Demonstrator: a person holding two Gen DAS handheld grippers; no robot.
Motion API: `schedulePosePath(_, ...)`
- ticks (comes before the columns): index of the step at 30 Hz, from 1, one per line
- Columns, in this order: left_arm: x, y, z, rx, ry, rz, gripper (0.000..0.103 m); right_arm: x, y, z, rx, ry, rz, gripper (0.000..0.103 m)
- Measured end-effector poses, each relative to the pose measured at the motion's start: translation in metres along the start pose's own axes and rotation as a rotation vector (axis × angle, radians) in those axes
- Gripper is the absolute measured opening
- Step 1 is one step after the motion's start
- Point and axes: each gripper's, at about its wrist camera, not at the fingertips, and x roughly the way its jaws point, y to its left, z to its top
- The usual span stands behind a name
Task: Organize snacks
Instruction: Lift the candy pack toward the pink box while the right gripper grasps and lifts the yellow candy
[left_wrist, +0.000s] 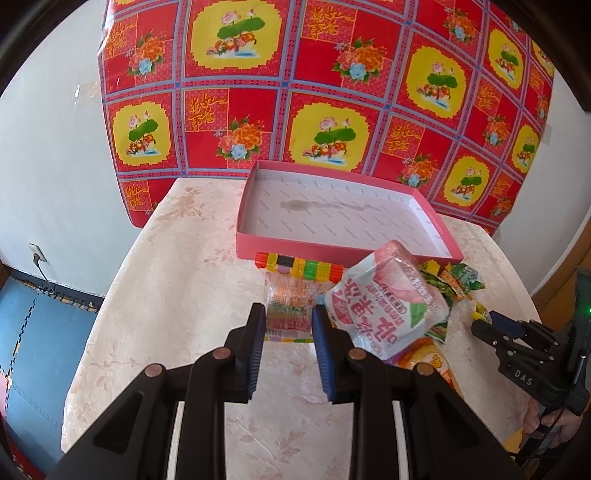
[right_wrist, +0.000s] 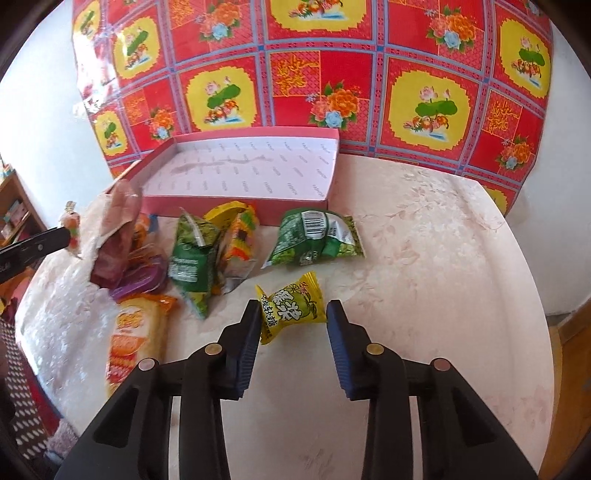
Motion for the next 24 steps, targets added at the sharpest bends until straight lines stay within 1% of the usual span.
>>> schedulePosePath(7, -0.01, -0.011, 0.004, 0.022, -0.006, 0.009, 0.027, -0.017, 0.005, 0.009, -0.009, -0.036, 0.042, 0.037)
schedulePosePath(12, -0.014, -0.019, 0.012, 0.021, 0.004, -0.008, 0.027, -0.024, 0.012, 0.019, -0.028, -0.039, 0.074, 0.037)
schedulePosePath(17, -0.014, -0.025, 0.023, 0.013, 0.013, -0.022, 0.027, -0.032, 0.019, 0.031, -0.051, -0.039, 0.103, 0.037)
schedulePosePath(24, -0.014, -0.031, 0.043, 0.024, -0.009, -0.022, 0.027, -0.035, 0.022, 0.049, -0.067, -0.046, 0.117, 0.037)
